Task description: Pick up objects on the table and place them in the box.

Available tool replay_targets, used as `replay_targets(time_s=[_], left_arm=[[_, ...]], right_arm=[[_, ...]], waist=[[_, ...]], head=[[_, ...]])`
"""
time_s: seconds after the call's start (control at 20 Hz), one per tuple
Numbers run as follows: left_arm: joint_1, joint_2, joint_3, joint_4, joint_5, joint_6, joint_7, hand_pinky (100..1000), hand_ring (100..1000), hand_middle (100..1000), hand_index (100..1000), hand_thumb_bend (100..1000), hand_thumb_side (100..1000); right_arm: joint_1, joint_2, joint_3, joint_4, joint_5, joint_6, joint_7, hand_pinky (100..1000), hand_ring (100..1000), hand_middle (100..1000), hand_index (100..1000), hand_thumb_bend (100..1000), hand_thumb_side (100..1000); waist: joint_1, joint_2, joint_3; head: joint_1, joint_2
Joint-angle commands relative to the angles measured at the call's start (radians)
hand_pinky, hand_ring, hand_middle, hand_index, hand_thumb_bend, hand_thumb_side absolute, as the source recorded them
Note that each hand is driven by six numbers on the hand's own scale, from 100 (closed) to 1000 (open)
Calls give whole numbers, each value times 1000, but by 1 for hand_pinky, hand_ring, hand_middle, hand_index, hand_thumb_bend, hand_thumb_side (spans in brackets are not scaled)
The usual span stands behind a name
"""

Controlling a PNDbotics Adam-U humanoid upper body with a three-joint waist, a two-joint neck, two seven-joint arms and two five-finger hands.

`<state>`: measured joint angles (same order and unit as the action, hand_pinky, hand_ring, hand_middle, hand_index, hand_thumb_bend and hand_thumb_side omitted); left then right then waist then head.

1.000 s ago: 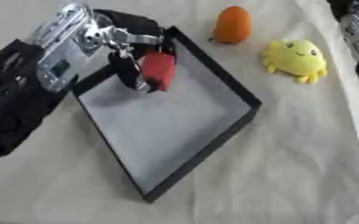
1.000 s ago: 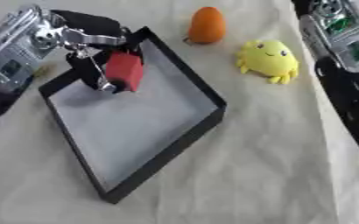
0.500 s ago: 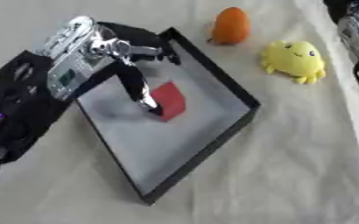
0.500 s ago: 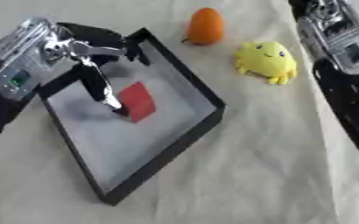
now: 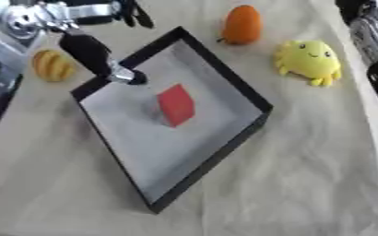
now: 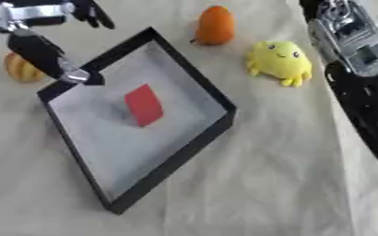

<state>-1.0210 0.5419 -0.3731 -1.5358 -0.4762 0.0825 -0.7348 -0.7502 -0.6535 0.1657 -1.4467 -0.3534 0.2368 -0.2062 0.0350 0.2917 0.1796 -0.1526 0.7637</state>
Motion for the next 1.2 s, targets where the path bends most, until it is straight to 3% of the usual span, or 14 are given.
replay_targets(time_s=[0.05,0.25,0.5,0.65,1.2], left_arm=[[-2,80,68,-31,31,53,36,890,842,825,890,553,437],[27,134,107,14,-1,84,67,892,845,828,892,557,429],[37,144,141,139,-41,101,94,895,850,829,893,569,402],[42,141,147,217,-60,85,82,901,858,830,886,604,333],[23,85,158,452,-162,13,55,901,861,830,890,641,303]], right_arm=[[-8,-39,-16,-20,-7,0,-9,863,801,828,917,238,594],[-3,-44,-19,-22,-9,0,-12,863,801,827,917,238,593],[-7,-44,-17,-27,-10,0,-10,863,801,827,917,238,594],[-10,-46,-16,-31,-7,2,-8,863,801,827,917,234,597],[-25,-37,-12,-30,0,4,-5,864,802,827,917,232,601]], waist=[[-2,-37,2],[-9,-39,4],[-15,-34,3],[-18,-28,-2],[-26,1,-22]], head=[[-9,6],[10,-1],[35,-26],[47,-35],[62,-75]])
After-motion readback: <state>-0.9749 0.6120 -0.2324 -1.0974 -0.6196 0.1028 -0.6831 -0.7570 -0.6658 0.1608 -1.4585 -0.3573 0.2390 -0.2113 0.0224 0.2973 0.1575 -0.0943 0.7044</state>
